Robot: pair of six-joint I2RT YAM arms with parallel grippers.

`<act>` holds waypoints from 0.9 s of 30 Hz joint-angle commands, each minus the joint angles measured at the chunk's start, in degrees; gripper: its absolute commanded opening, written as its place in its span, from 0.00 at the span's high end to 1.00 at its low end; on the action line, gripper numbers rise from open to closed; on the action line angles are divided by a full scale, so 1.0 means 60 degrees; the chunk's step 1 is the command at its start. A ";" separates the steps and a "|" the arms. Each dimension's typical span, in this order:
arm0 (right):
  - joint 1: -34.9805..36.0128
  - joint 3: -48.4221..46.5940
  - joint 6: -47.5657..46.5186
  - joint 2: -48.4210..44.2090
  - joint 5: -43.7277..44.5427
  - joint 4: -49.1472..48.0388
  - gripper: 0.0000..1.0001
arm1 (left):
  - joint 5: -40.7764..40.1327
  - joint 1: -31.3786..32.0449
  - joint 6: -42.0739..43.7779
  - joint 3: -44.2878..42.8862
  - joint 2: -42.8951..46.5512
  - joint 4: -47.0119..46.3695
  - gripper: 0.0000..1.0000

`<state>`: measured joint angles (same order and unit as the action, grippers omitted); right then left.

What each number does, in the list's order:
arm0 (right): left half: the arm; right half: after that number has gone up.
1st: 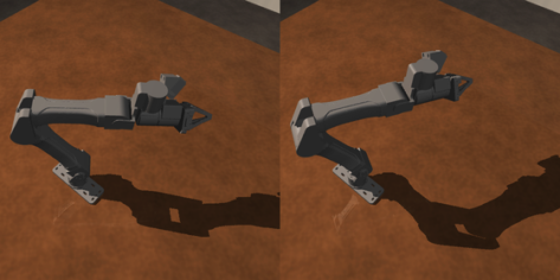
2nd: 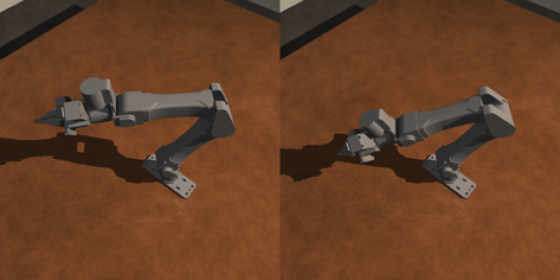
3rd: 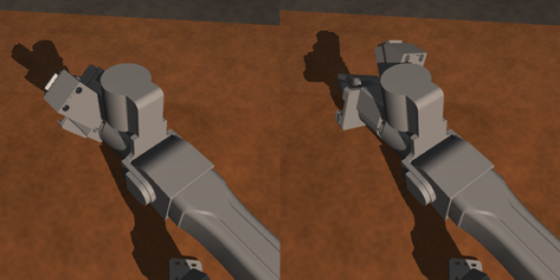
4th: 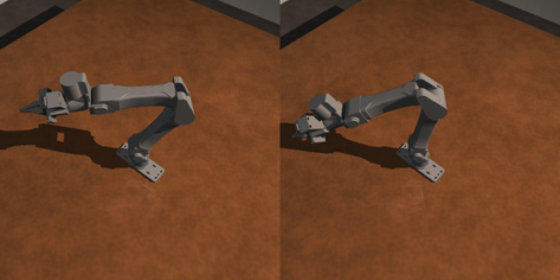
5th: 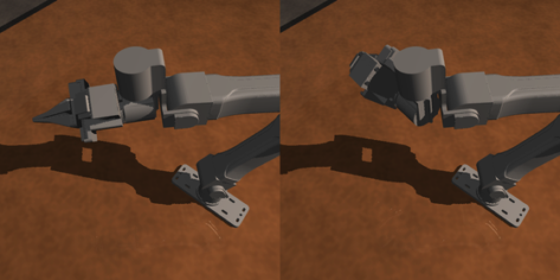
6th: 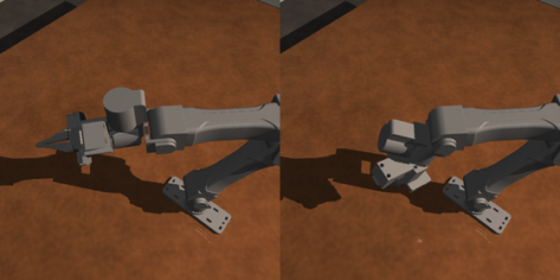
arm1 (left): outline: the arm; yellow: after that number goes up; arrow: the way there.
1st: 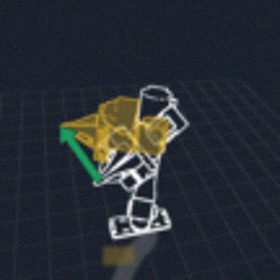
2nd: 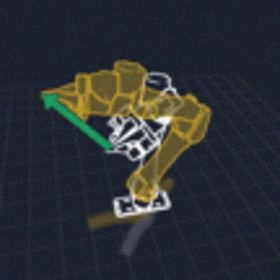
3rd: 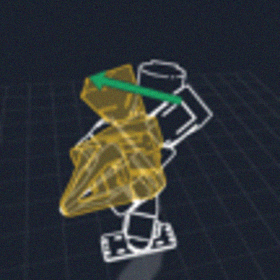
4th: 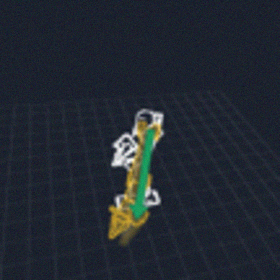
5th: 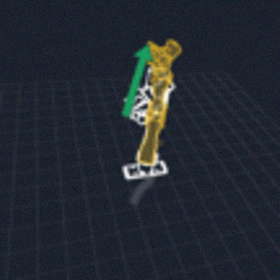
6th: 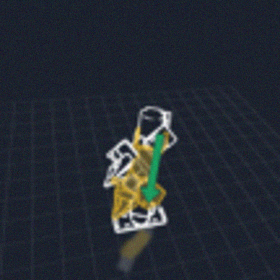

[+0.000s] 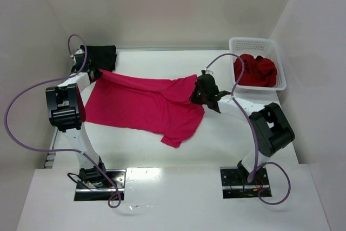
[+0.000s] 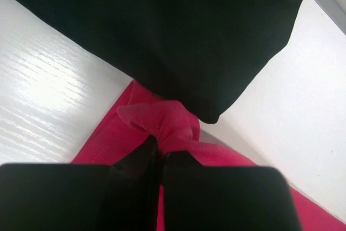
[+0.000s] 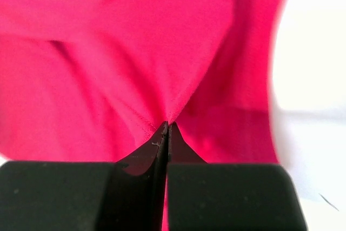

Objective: Fold and stack the t-shirts
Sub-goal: Fold the flattened tshirt in 1/3 of the way

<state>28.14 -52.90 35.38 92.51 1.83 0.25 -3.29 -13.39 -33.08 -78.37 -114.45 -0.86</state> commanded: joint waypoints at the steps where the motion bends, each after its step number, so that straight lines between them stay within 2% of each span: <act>1: 0.0188 0.0043 0.0447 0.0138 0.1511 0.1027 1.00 | 0.0065 -0.0170 0.0167 -0.0195 -0.0085 -0.0047 1.00; 10: 0.0188 0.0248 0.0462 0.0241 0.1717 0.1027 1.00 | 0.0153 -0.0171 0.0167 -0.0195 -0.0172 0.0378 1.00; 22: 0.0188 0.0248 0.0287 0.0329 0.1542 0.0545 1.00 | 0.0139 -0.0347 0.0254 0.1239 0.1158 0.1328 1.00; 27: 0.0188 0.0336 0.0169 0.0329 0.1250 0.0311 1.00 | 0.0123 -0.0347 0.0343 0.1445 0.1161 0.1317 1.00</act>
<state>28.64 -51.90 37.43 94.13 9.43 5.52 -2.63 -15.18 -32.71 -70.37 -110.41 7.38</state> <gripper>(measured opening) 0.004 0.012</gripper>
